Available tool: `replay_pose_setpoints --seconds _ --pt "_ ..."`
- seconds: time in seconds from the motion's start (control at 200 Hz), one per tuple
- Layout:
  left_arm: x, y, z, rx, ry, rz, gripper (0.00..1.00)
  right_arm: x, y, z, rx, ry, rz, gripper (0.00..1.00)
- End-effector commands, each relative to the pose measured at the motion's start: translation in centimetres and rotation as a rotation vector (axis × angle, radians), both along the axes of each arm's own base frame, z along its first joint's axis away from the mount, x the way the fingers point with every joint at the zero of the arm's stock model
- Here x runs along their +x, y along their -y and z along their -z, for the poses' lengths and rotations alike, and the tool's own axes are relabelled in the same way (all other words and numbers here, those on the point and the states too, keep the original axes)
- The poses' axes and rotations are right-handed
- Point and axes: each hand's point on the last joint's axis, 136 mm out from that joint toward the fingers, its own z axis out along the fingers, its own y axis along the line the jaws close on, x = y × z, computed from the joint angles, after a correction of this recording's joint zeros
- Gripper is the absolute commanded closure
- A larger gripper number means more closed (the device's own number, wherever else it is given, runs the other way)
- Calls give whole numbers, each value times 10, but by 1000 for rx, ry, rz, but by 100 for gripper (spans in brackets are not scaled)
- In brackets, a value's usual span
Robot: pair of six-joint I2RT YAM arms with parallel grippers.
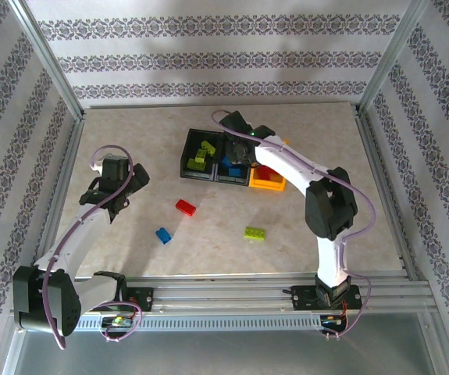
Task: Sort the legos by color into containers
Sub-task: Place the lego in the container.
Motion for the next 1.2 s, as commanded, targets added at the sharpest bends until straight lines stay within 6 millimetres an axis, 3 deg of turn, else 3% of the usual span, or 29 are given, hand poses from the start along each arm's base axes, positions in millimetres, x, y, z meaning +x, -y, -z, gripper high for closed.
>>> replay_pose_setpoints --seconds 0.0,0.26,0.49,0.769,1.009,1.199 --pt "-5 -2 2 9 -13 18 0 18 3 3 -42 10 -27 84" --pt "-5 0 3 6 -13 36 0 47 1 17 -63 6 -39 80" --pt "-6 1 4 6 -17 40 0 59 1 24 -103 7 -48 71" --pt "-5 1 3 4 -14 40 0 58 6 16 -121 19 -48 57" --pt "-5 1 2 -1 -13 41 0 51 8 2 -109 37 -45 55" --pt "-5 2 3 -4 -13 39 0 31 -1 -16 -90 58 -70 53"
